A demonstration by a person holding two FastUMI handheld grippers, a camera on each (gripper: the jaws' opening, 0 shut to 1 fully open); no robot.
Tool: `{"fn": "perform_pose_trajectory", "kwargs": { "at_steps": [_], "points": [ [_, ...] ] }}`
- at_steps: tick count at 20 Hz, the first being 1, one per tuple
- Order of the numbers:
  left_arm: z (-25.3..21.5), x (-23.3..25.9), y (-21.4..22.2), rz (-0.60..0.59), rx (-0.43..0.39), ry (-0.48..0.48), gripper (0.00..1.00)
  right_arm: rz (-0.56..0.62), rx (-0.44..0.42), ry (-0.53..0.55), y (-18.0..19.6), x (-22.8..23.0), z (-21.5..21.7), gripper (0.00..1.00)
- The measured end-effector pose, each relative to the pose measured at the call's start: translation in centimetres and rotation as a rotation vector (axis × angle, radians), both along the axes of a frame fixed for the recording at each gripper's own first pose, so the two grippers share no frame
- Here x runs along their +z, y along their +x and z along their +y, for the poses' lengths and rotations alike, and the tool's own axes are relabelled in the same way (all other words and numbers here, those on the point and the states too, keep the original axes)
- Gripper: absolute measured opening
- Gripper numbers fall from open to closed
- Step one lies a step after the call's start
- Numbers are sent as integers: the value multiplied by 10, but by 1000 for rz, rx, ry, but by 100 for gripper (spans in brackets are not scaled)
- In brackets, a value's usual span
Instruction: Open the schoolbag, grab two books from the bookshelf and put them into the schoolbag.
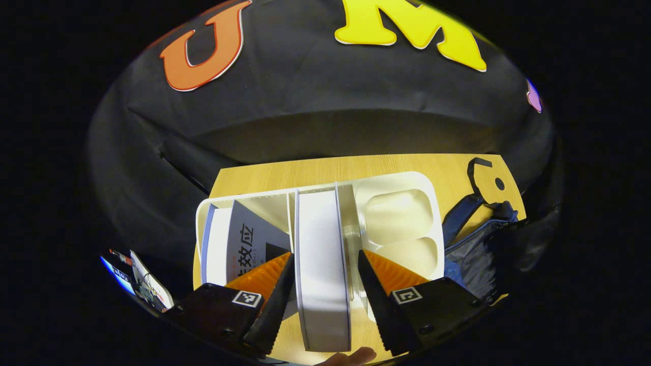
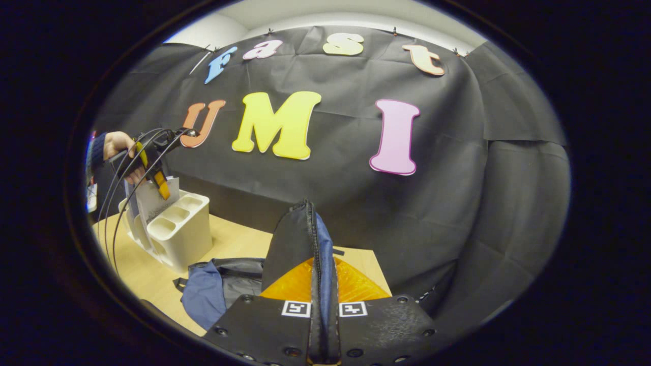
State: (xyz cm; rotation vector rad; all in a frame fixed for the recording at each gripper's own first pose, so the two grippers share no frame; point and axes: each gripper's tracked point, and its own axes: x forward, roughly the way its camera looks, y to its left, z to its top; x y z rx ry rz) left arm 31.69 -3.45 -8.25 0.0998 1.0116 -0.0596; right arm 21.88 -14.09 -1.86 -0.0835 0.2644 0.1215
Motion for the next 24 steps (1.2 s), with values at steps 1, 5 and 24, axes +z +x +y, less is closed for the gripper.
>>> {"fn": "perform_pose_trajectory", "kwargs": {
  "at_steps": [1, 5, 24],
  "points": [
    [-2, -3, -3, 21, 1, -9, 73, 2, -1, 5, -1, -2, 0, 6],
    [-4, -5, -6, 45, -5, -21, 52, 17, -7, 9, -1, -11, -3, 6],
    [9, 28, -151, -18, -70, 9, 45, -5, -3, -7, -14, -22, 11, 7]
  ]
}}
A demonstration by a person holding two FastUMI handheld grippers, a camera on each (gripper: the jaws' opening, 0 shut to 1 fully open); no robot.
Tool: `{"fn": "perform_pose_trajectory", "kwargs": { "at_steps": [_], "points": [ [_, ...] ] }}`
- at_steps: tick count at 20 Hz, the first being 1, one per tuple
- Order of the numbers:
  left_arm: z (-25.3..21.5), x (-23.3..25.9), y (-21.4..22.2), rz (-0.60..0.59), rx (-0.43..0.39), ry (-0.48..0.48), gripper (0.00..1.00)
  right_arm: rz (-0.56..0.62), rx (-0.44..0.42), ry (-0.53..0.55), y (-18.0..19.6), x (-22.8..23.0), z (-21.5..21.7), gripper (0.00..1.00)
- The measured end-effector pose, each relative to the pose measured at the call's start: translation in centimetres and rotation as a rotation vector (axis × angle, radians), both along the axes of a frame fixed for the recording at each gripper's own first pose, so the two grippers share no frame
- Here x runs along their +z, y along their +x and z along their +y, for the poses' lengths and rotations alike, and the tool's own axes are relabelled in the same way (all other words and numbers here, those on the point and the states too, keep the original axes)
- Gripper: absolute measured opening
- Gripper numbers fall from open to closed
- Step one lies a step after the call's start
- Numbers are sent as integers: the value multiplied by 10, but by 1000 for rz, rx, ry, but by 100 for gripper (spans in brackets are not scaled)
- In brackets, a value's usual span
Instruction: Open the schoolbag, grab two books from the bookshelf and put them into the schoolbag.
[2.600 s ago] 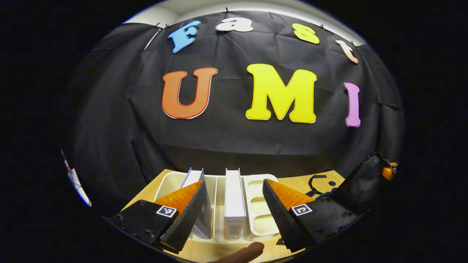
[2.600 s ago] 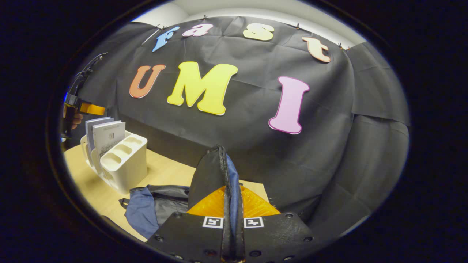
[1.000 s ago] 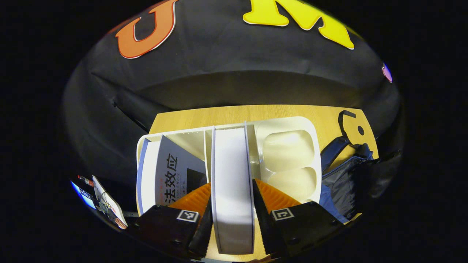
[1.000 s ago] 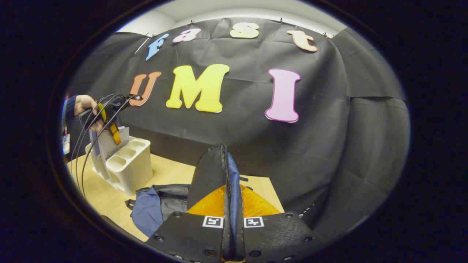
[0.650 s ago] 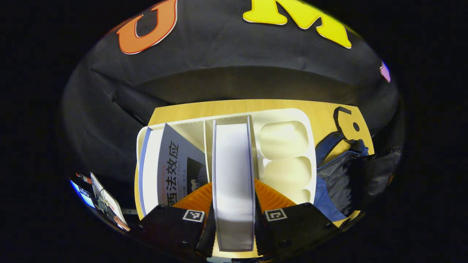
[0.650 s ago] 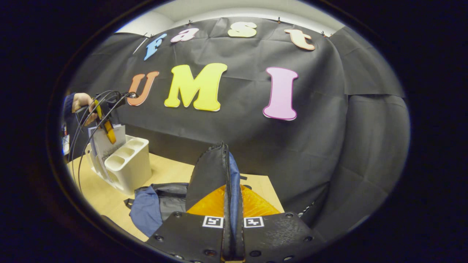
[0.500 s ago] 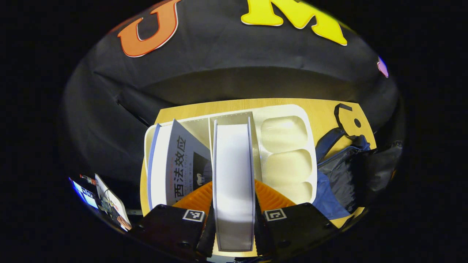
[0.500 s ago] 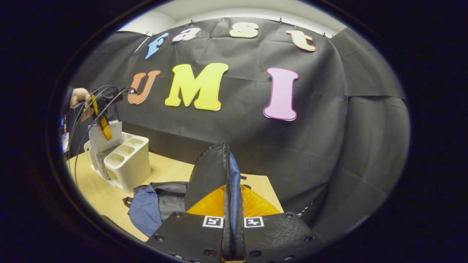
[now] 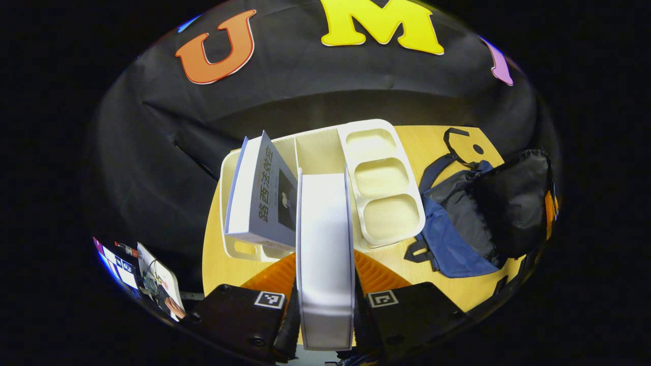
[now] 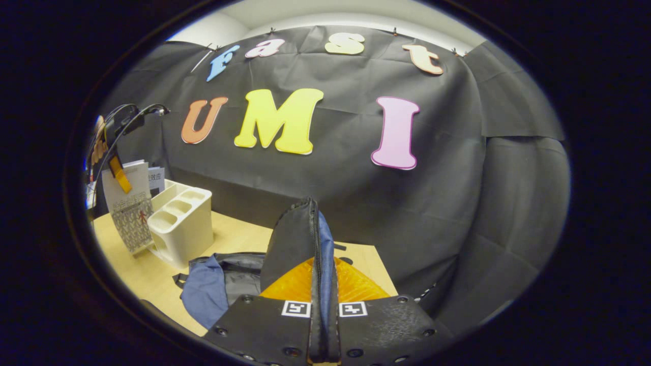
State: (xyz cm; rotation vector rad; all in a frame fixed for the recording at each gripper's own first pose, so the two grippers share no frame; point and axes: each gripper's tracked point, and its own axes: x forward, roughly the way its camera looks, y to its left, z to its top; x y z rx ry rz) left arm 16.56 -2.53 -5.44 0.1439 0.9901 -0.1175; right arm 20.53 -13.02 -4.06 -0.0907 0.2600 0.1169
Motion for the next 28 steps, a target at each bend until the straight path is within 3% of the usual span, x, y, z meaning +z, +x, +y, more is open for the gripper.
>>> {"fn": "perform_pose_trajectory", "kwargs": {
  "at_steps": [7, 14, 20, 28],
  "points": [
    [-5, -5, -64, 5, 49, -136, 44, 23, 2, 21, 4, -5, 11, 6],
    [-41, 14, -101, -67, -44, -233, 45, 42, -21, 76, 0, -13, 13, 6],
    [-84, 22, -99, -93, -112, -342, 44, 43, -42, 74, -2, -7, 9, 4],
    [-151, 14, -75, -3, -46, -619, 45, 24, -41, 74, -4, 18, 2, 6]
  ]
}}
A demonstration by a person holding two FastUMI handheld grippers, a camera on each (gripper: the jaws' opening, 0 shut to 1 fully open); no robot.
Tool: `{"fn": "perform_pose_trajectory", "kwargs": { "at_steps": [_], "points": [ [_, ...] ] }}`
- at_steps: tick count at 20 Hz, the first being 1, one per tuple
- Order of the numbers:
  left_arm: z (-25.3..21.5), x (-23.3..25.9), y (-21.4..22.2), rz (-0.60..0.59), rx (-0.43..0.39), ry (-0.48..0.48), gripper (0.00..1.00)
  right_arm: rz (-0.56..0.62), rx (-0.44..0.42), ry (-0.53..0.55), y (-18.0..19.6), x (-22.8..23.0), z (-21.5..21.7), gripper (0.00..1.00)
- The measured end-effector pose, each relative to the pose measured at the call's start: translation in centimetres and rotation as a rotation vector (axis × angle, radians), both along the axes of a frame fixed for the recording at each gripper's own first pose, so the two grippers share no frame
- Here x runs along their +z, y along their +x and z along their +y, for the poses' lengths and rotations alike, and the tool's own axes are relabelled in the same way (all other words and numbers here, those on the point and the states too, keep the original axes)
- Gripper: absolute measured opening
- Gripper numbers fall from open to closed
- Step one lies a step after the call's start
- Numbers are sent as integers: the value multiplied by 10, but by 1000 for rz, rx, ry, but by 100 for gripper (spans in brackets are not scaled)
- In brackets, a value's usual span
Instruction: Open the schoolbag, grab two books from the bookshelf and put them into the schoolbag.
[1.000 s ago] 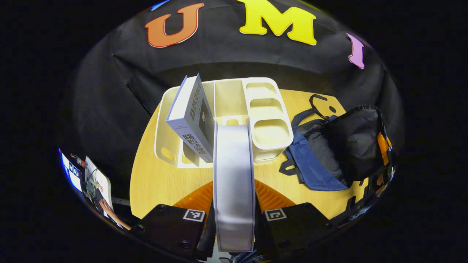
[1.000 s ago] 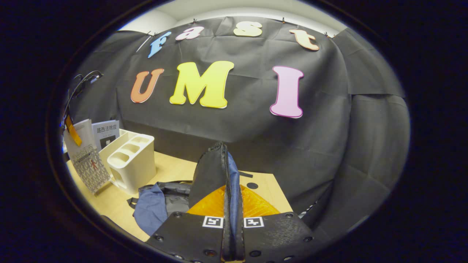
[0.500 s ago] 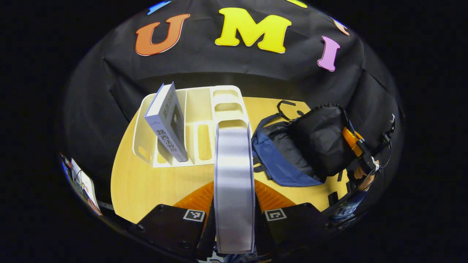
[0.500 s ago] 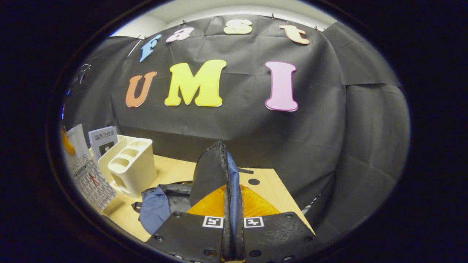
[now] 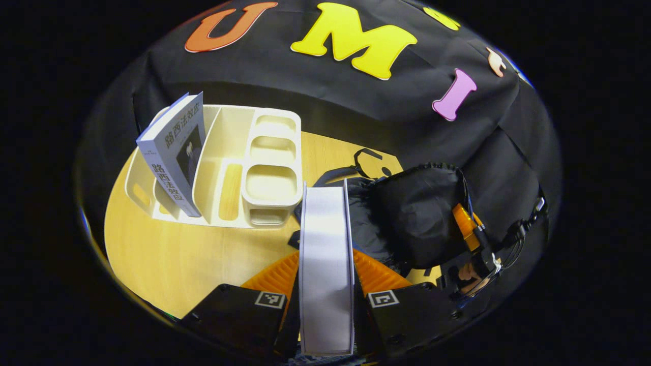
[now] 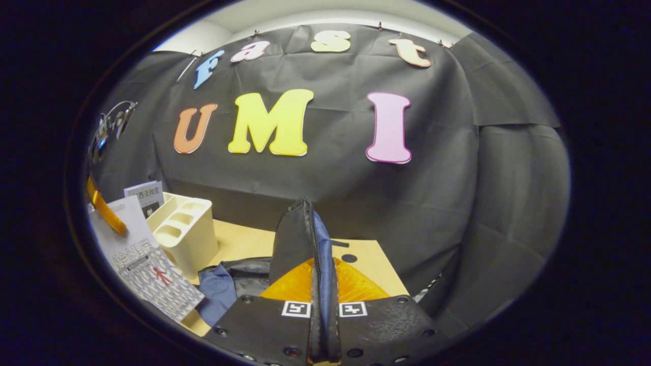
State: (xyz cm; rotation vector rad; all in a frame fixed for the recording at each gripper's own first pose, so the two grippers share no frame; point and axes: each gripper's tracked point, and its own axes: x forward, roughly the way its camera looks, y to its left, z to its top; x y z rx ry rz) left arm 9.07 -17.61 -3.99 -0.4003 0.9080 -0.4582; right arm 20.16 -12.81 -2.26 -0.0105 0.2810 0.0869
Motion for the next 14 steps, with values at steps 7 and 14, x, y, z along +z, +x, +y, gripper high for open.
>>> {"fn": "perform_pose_trajectory", "kwargs": {
  "at_steps": [7, 14],
  "points": [
    [-55, 2, 33, 0, 43, -164, 45, -20, 2, 10, 5, 14, -2, 6],
    [-96, -13, 72, 22, 151, -281, 45, -9, -3, 16, 7, 19, -1, 5]
  ]
}}
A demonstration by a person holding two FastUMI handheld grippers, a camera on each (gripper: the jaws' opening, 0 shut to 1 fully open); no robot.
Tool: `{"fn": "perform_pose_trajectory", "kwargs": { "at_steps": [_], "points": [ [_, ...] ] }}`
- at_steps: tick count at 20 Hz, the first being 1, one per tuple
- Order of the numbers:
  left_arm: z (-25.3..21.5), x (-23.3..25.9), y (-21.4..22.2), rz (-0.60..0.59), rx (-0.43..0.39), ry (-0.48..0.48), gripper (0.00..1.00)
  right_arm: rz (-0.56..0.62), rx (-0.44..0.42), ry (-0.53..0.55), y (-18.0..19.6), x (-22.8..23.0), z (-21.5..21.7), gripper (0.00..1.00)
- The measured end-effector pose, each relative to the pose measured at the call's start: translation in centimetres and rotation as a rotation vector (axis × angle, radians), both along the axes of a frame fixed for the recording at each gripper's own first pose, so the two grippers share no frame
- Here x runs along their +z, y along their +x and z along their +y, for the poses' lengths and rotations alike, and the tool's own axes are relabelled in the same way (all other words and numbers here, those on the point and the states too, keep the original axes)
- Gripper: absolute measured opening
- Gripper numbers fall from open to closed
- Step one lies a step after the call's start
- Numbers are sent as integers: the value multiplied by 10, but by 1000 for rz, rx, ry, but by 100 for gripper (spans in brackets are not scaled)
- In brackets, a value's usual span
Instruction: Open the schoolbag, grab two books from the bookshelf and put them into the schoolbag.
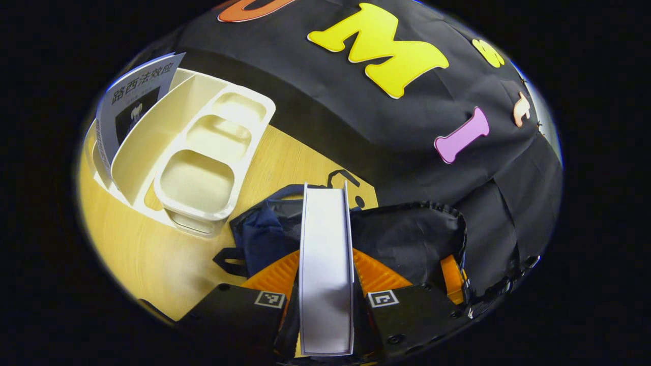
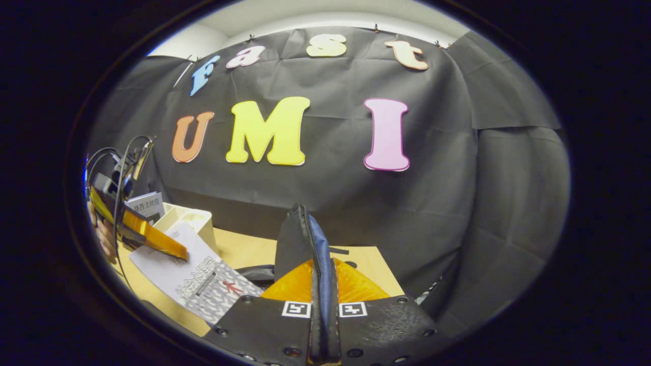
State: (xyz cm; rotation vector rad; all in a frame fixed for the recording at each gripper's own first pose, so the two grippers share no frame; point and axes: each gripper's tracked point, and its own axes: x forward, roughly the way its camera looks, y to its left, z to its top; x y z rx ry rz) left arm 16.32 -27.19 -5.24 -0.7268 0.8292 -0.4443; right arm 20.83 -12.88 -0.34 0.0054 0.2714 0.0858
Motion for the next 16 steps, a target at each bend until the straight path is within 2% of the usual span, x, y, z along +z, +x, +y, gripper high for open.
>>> {"fn": "perform_pose_trajectory", "kwargs": {
  "at_steps": [4, 7, 9, 13, 16],
  "points": [
    [-35, -9, 11, 33, -9, -112, 45, -7, 7, 4, -1, 4, 6, 6],
    [-58, -19, 18, 36, -9, -144, 44, -9, 12, 0, -1, 6, 12, 6],
    [-69, -29, 23, 23, -2, -143, 45, -15, 15, -10, -2, 9, 13, 5],
    [-74, -51, 28, -62, 54, -74, 45, -32, 39, -15, -7, 13, 24, 6],
    [-90, -59, 22, -110, 77, -113, 45, -48, 60, -9, -9, 18, 34, 6]
  ]
}}
